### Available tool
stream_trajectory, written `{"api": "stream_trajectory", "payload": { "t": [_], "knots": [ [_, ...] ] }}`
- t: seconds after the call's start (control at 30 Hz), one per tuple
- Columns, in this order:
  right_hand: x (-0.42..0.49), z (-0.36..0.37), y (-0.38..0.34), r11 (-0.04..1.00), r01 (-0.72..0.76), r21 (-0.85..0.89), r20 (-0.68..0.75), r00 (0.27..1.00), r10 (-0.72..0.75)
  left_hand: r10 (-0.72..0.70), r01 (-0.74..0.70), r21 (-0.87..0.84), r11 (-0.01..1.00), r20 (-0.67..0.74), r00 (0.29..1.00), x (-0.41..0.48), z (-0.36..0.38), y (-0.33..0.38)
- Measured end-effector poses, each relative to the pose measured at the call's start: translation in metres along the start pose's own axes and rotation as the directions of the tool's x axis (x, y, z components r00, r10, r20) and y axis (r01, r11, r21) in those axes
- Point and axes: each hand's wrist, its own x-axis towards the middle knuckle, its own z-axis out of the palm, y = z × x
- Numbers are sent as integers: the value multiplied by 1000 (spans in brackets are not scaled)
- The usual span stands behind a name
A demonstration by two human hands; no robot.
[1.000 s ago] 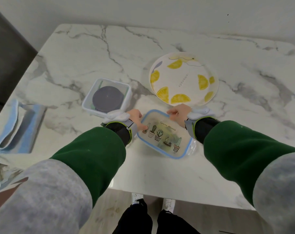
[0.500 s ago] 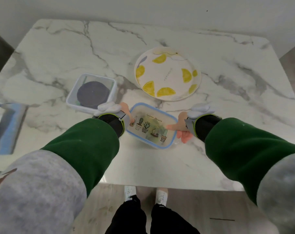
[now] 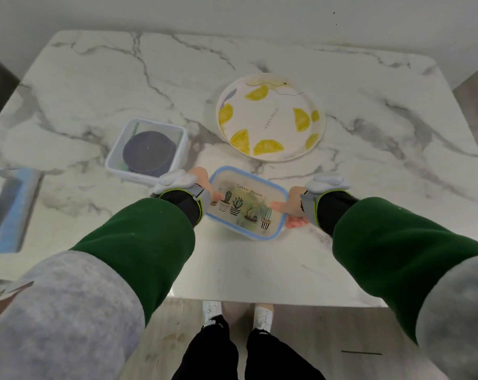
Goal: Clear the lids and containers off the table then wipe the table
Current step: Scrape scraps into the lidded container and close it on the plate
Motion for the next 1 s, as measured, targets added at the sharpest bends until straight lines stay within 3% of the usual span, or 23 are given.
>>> {"api": "stream_trajectory", "payload": {
  "t": [0.07, 0.13, 0.23, 0.37, 0.47, 0.57, 0.77, 0.9, 1.0],
  "knots": [
    [1, 5, 1, 984, -23, 175, 5, 1000, 23, -5, 5, -1, 1000, 1, 1000, 3, 1, -2],
    [3, 4, 1, 974, -31, 224, 35, 999, 24, -13, 13, -9, 1000, -7, 1000, 5, 1, -4],
    [7, -6, -2, 993, 4, 118, -13, 1000, -2, -12, 12, -2, 1000, -22, 1000, 7, 0, -5],
    [14, -14, -11, 990, 138, -14, -241, 961, -137, -24, 24, -16, 1000, -13, 1000, 9, 1, -10],
    [21, -13, -12, 986, 92, -136, -359, 924, -135, -37, 38, -55, 998, 12, 999, 13, 2, -14],
    [20, -14, -12, 992, 83, 100, -306, 951, -49, -46, 48, -69, 996, 32, 998, 15, 3, -13],
    [18, -16, -15, 947, 12, 321, -167, 985, 44, -88, 93, -73, 993, 71, 994, 16, -3, -10],
    [11, -18, -20, 945, -9, 327, -77, 996, 36, -103, 108, -64, 992, 78, 992, 12, -7, -7],
    [5, -20, -22, 943, -8, 332, -86, 996, 39, -106, 114, -73, 991, 99, 989, 12, -8, -7]
  ]
}}
